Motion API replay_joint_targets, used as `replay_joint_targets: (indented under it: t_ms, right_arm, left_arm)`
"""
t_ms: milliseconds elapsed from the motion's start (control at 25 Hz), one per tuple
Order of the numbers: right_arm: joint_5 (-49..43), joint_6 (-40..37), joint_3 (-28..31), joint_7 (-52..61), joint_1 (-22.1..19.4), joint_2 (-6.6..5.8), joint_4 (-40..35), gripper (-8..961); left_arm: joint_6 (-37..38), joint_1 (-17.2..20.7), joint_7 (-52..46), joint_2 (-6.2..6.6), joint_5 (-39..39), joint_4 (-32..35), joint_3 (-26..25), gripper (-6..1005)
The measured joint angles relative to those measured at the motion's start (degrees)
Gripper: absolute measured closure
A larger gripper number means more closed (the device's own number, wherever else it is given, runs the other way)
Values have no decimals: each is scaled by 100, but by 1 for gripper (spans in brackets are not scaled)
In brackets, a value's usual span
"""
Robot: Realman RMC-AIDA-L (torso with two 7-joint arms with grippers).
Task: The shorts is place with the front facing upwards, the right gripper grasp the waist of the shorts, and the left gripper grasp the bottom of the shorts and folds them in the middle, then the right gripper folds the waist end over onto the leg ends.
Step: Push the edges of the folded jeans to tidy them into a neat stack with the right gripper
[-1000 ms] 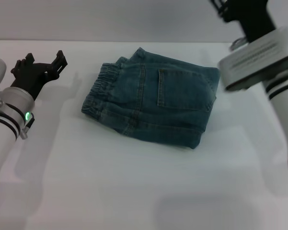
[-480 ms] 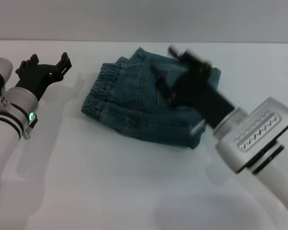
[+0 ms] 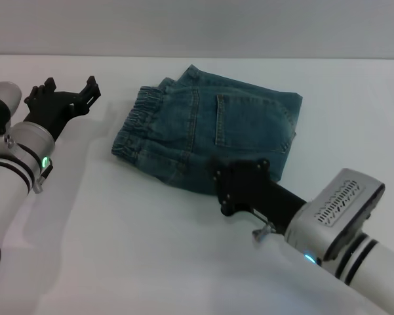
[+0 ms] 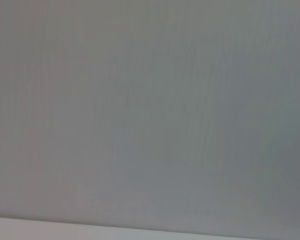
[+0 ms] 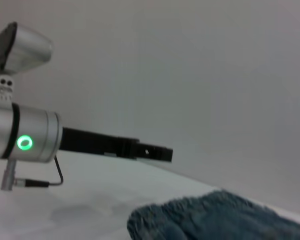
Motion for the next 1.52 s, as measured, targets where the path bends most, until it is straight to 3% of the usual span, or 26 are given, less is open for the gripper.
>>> replay_joint_targets:
  t_ms: [40,320,880,1040,1200,1280,1400,1520]
  right_arm:
    - [-2,56,-7,26,-23,-1,-7,913]
    - [-14,609,1,370,-107,-18,-79,940]
    - [25,755,92,1044,-339,-31,-896,954]
    - [-40,440,141,1044,-391,-41,-907,954]
    - [-505,-678,99,806,-588,-28,-711,954]
    - [-452,-1305,419,246,-851,-2,-587,955]
    - [1,-1987,1380,-581,-1336,-12,-422,955]
    - [533,-2462,2272,-623,-1819,-41,-681,933]
  left_arm:
    - [0,0,0,0,0,0,1,138]
    - [10,67,-11,1,-19,29,31,138]
    - [0,101,-26,-8,-39,61,202,138]
    - [8,93,-28,-8,-42,61,242,138]
    - [204,114,-23,-8,-14,53,336,138]
    - [542,156,11,-8,-10,22,489,138]
    - [1371,301,41,-9,-7,-68,711,138]
    - [1932,420,42,-12,-4,-168,804,138]
